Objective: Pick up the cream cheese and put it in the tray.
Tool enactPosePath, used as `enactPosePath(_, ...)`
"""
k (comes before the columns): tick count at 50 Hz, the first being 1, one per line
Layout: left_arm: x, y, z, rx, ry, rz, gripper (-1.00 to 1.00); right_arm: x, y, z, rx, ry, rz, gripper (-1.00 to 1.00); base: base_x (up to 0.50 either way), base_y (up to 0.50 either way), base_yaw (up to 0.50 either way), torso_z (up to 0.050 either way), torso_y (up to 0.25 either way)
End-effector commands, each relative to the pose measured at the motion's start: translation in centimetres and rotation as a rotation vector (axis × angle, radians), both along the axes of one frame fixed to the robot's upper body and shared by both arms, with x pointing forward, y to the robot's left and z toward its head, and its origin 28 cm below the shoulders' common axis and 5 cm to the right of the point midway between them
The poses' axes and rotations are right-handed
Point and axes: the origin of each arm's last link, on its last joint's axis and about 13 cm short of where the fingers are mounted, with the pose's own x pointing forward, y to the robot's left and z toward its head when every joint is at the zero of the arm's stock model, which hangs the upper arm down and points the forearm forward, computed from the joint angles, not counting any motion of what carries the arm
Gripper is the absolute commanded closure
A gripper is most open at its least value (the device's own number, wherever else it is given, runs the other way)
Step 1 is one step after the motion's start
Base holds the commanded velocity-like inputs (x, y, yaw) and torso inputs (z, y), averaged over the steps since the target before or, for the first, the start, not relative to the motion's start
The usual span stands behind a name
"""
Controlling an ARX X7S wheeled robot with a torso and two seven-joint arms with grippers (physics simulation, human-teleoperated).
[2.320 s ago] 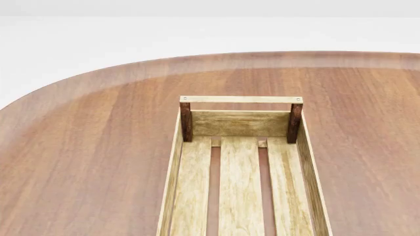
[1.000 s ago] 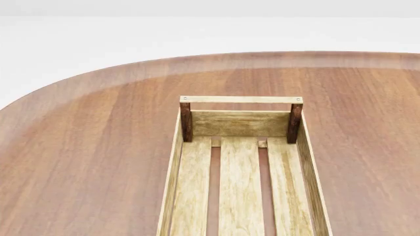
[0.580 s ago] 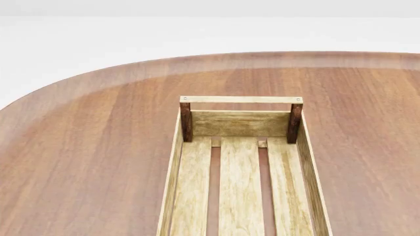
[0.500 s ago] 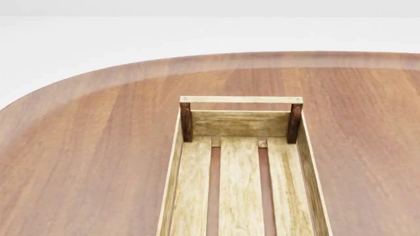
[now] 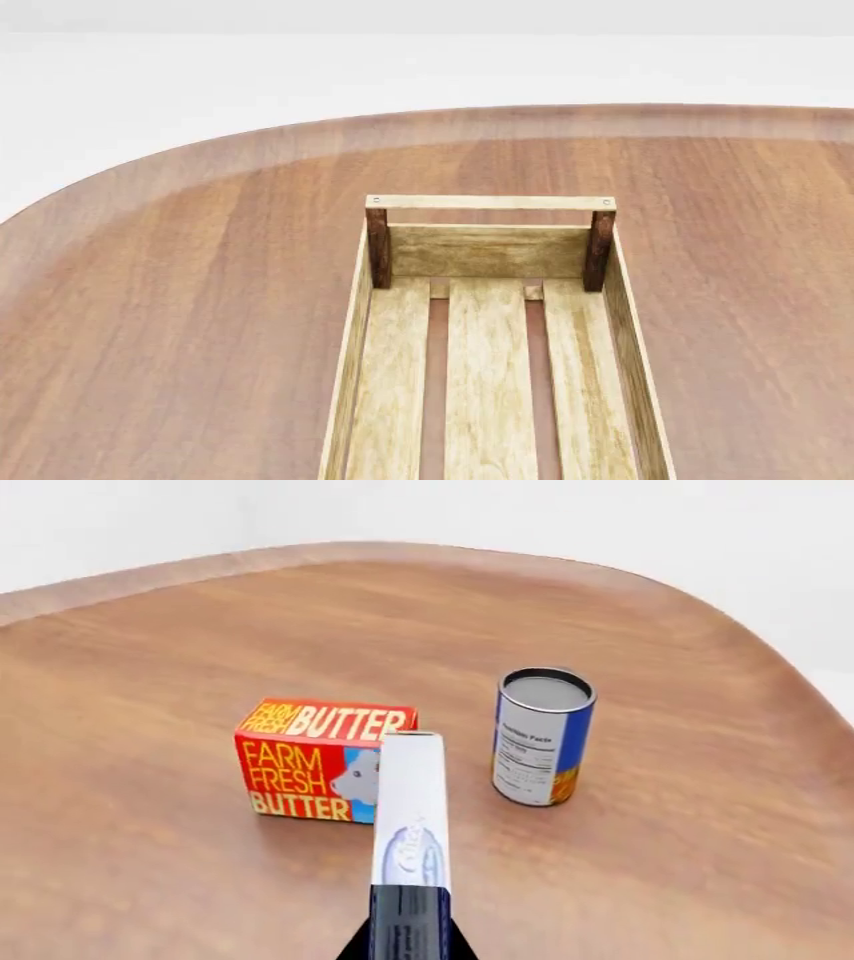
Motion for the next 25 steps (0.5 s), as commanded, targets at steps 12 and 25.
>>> enactPosePath(12, 0.3, 0.1, -0.2, -0.002, 0.004, 0.000, -1.00, 0.6, 3.2, 4.0, -0.352, -0.079, 0.301, 1.00, 0.00, 0.00, 0.00, 0.000, 0.000)
enactPosePath(25, 0.4, 0.1, -0.2, -0.003, 0.007, 0.000, -1.00, 3.6, 4.4, 7.2, -0.435, -0.095, 0.422, 1.00, 0.00, 0.00, 0.00, 0.000, 0.001)
